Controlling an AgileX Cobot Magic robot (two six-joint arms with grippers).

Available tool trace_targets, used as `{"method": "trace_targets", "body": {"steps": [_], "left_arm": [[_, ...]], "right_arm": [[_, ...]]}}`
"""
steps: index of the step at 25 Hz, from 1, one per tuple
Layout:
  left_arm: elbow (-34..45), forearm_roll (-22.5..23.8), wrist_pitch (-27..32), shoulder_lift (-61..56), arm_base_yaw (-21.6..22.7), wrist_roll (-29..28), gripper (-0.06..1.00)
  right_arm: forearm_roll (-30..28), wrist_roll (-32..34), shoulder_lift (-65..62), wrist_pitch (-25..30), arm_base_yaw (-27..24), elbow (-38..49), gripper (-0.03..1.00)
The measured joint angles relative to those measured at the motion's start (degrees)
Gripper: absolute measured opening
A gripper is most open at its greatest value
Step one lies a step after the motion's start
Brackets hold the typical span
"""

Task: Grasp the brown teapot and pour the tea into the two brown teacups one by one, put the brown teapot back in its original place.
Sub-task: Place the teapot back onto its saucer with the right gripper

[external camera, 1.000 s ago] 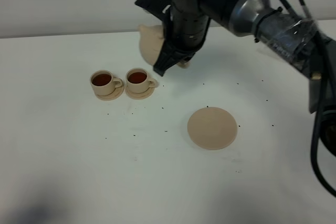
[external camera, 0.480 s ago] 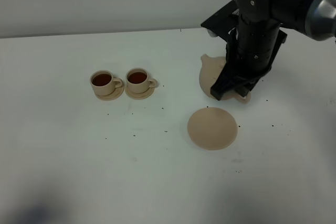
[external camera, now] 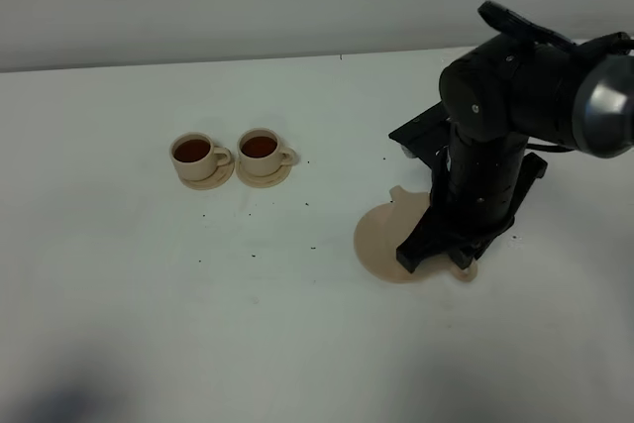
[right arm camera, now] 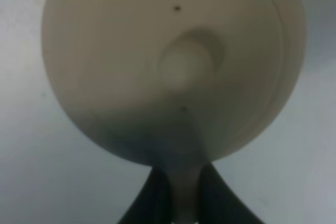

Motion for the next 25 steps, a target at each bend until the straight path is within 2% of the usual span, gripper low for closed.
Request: {"method": "trace_targets", "body": {"steps": [4,11,25], "left_arm": [[0.0,0.0,0.0,0.0,0.0,0.0,0.4],[0.0,0.0,0.0,0.0,0.0,0.0,0.4],[0.0,0.0,0.0,0.0,0.0,0.0,0.4]], "right_arm": [[0.05,1.53,0.0,-5.14,0.7,1.77,0.11],[-1.13,1.77,0.69,-9.2,0.7,1.83,0.11],[-2.12,1.71,4.35,-10.82,0.7,1.83,0.11]]}}
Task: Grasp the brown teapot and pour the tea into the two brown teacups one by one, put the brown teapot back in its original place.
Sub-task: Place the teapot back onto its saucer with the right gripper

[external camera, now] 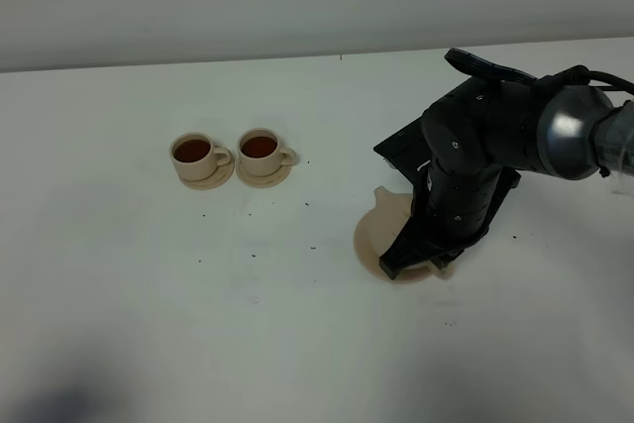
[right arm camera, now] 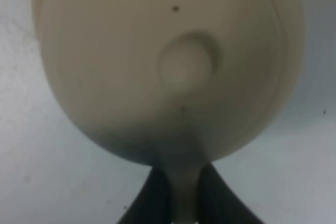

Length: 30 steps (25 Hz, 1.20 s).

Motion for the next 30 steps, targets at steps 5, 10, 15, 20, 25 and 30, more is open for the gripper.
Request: {"method": "trace_targets", "body": {"steps": [5,10,15,20,25,30], "left_arm": [[0.0,0.0,0.0,0.0,0.0,0.05,0.4],[0.0,0.0,0.0,0.0,0.0,0.05,0.4],[0.0,0.0,0.0,0.0,0.0,0.05,0.4],[0.0,0.0,0.0,0.0,0.0,0.05,0.4],[0.0,0.0,0.0,0.0,0.0,0.05,0.4],[0.0,0.0,0.0,0.0,0.0,0.05,0.4]], "right_arm": [[-0.06,0.0,0.08,-0.81,0.06,0.0,0.11],[-0.87,0.0,0.08,-0.96,1.15,-0.11,0.11],[-0.92,0.0,0.08,-1.13,1.15,-0.11,0.11],[-0.92,-0.05,0.12,-1.15,1.15,-0.11,0.11],[-0.92,-0.11,0.12,-1.2,1.15,-0.11,0.11],[-0.92,-0.11,0.12,-2.12,1.15,-0.11,0.11]]}}
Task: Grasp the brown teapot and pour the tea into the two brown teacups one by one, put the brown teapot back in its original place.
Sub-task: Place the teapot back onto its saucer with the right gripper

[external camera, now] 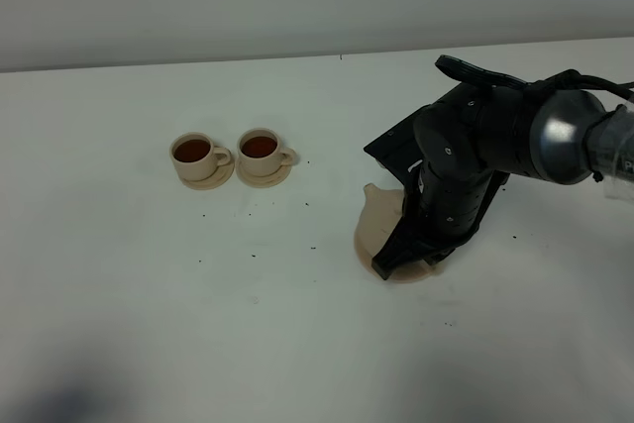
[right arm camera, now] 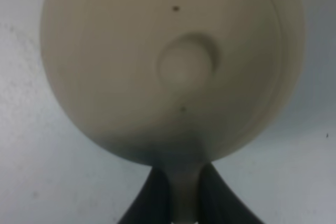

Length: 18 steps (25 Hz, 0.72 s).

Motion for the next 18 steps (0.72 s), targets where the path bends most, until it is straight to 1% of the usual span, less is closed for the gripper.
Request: {"method": "trace_targets", "body": {"steps": [9,14,18], "left_arm": [[0.0,0.0,0.0,0.0,0.0,0.0,0.4],[0.0,0.0,0.0,0.0,0.0,0.0,0.4],[0.0,0.0,0.0,0.0,0.0,0.0,0.4]], "right_arm": [[-0.29,0.12,1.34,0.08,0.45,0.0,0.11],[-0.29,0.16,1.34,1.25,0.5,0.0,0.11],[-0.29,0.16,0.93,1.94,0.56,0.0,0.15]]}}
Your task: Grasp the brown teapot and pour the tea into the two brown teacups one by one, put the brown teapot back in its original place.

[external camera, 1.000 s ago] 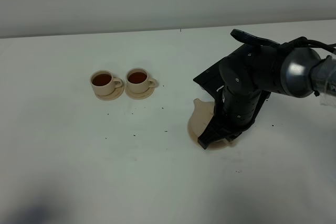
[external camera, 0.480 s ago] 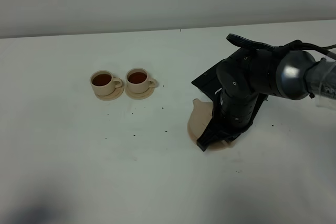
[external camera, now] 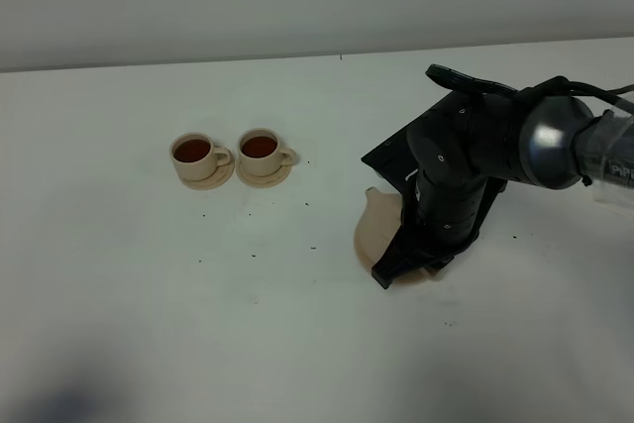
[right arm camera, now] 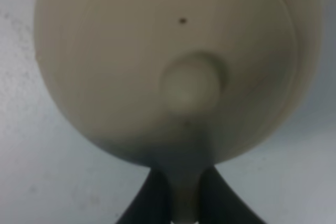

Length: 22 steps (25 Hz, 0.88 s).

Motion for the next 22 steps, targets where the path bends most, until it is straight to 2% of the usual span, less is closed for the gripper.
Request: {"method": "trace_targets", "body": {"steps": [3,12,17,22], "left_arm": [[0.0,0.0,0.0,0.0,0.0,0.0,0.4],[0.0,0.0,0.0,0.0,0.0,0.0,0.4],[0.0,0.0,0.0,0.0,0.0,0.0,0.4],[0.0,0.0,0.0,0.0,0.0,0.0,0.4]], "right_arm": [[0.07,0.0,-0.84,1.17,0.0,-0.37,0.21],[-0.45,0.0,-2.78,2.73,0.07,-0.56,0.54],[-1.4,0.13,-7.29,10.75,0.07,-0.56,0.57],[-6.85,0.66,-12.0,18.33,-0.11,-0.56,0.57]]}}
